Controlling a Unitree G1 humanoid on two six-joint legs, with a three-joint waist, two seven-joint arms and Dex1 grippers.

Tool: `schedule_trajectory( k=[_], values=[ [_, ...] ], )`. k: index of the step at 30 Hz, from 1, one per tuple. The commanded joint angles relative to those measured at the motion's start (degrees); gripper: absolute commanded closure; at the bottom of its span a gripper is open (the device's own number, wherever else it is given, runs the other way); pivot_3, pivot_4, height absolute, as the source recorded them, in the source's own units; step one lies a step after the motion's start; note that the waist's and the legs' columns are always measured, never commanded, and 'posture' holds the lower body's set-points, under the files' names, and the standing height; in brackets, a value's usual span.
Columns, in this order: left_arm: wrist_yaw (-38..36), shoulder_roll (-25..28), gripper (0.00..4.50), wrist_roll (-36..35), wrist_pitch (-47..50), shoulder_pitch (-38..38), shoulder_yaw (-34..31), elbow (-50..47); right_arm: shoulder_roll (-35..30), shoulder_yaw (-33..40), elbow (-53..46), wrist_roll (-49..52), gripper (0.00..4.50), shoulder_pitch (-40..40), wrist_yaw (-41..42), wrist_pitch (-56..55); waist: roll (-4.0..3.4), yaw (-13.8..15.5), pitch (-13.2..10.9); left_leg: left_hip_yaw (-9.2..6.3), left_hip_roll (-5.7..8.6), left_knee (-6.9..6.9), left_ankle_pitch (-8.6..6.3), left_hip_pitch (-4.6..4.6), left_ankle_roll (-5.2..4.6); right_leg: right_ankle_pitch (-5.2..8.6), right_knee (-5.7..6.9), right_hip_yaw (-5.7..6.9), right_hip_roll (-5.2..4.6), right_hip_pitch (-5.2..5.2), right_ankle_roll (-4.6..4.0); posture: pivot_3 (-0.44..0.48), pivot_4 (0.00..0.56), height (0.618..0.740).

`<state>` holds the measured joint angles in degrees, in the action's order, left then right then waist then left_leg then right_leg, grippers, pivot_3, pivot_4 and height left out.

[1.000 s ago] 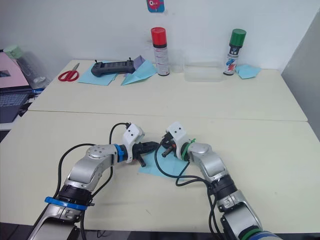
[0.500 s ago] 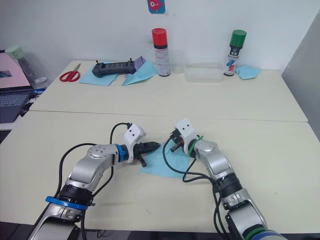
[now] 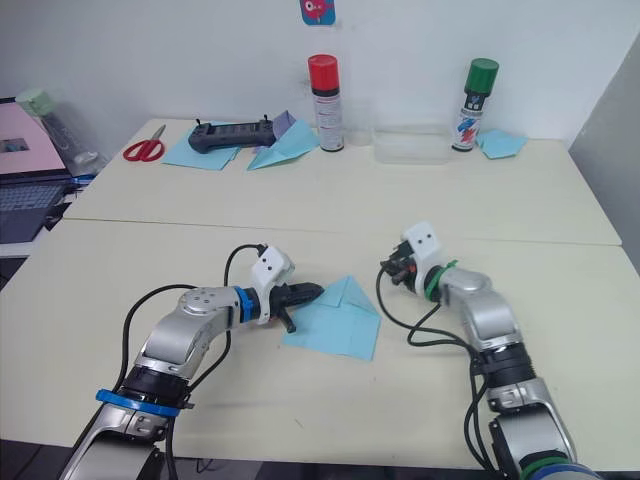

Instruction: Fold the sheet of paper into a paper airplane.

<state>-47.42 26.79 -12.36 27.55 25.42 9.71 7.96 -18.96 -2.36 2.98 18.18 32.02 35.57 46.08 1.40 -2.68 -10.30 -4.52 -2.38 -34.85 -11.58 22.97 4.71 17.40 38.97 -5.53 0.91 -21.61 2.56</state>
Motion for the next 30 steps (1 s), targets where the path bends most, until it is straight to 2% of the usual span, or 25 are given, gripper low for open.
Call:
schedule_trajectory(
  k=[1,2,9,21,30],
  values=[
    [-0.3,-0.76,4.5,1.68,0.54,-0.7,2.33,1.95,-1.16,6.56,-6.23,9.84,1.81,-0.47,0.48,18.45,0.0,0.13,0.0,0.0,0.01,0.0,0.0,0.0,0.0,0.0,0.0,0.0,-0.01,0.0,0.0,0.0,0.15,0.74],
    [-0.36,-0.85,4.5,1.76,0.5,-0.75,2.38,1.95,-1.11,8.39,-7.08,12.02,1.44,-0.66,-0.02,23.49,0.0,0.15,0.0,0.01,0.03,-0.02,0.0,0.01,0.0,0.0,-0.01,-0.01,-0.02,0.02,0.0,0.0,0.15,0.74],
    [-0.43,-1.34,4.5,2.2,0.54,-0.91,2.43,1.75,3.98,20.13,-8.26,19.33,1.44,-1.9,-7.02,45.18,-0.05,0.17,0.01,0.04,0.05,-0.02,0.0,0.0,0.0,0.0,-0.04,-0.05,-0.05,0.02,0.0,0.0,0.15,0.74],
    [0.4,-1.5,4.5,2.41,1.39,-2.62,1.94,-0.28,10.44,22.28,-2.97,30.65,1.44,-2.76,-22.47,46.42,-0.1,-0.28,0.12,0.05,0.03,-0.02,0.0,-0.04,-0.01,0.01,-0.06,-0.06,-0.02,0.05,0.01,0.0,0.15,0.74],
    [0.86,-1.58,4.5,2.49,1.95,-2.85,1.61,-0.76,10.99,21.28,0.51,41.35,1.44,-1.34,-29.42,46.42,-0.11,-0.52,0.15,0.07,0.02,0.01,-0.01,-0.04,-0.01,0.02,-0.06,-0.07,-0.01,0.02,0.0,0.0,0.15,0.74]
  ],
)
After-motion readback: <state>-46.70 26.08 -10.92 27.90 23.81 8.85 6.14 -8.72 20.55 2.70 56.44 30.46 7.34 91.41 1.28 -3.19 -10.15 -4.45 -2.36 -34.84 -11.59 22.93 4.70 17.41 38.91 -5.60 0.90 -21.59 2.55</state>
